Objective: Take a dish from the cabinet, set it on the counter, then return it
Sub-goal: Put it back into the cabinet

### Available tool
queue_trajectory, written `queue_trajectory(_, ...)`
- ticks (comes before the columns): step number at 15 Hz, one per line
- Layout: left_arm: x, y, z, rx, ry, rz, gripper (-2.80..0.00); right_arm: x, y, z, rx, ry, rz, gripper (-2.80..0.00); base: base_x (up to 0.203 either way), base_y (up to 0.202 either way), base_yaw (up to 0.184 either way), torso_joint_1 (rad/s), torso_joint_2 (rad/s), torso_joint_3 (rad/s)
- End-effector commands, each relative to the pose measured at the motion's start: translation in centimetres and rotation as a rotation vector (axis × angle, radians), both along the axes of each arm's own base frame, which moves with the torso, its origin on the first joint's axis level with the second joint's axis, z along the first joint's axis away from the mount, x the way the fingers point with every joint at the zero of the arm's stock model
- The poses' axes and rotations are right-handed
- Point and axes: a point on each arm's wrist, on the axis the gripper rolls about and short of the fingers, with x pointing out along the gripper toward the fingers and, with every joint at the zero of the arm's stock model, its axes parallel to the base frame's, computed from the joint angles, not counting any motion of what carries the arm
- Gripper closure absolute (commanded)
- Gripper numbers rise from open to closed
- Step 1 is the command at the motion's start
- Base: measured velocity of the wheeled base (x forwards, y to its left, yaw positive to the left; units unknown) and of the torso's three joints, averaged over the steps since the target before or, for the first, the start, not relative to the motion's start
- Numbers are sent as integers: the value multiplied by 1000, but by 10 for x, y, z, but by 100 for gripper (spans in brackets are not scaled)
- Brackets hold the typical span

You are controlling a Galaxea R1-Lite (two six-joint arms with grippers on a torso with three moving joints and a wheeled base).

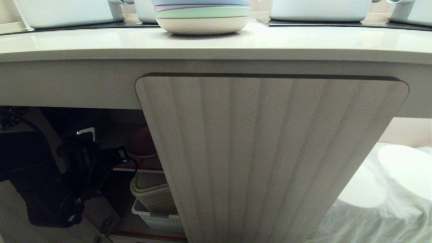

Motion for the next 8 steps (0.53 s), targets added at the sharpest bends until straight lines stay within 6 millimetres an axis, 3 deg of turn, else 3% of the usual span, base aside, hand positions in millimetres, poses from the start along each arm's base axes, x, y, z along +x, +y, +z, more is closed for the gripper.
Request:
queue_trajectory(1,-6,-1,0,-1,3,-4,0,0,0,0,0,-1,0,0,0,0,0,0,0,0)
queue_trajectory(8,-36,-9,6,-3,38,-60,0,0,0,0,0,-1,0,0,0,0,0,0,0,0)
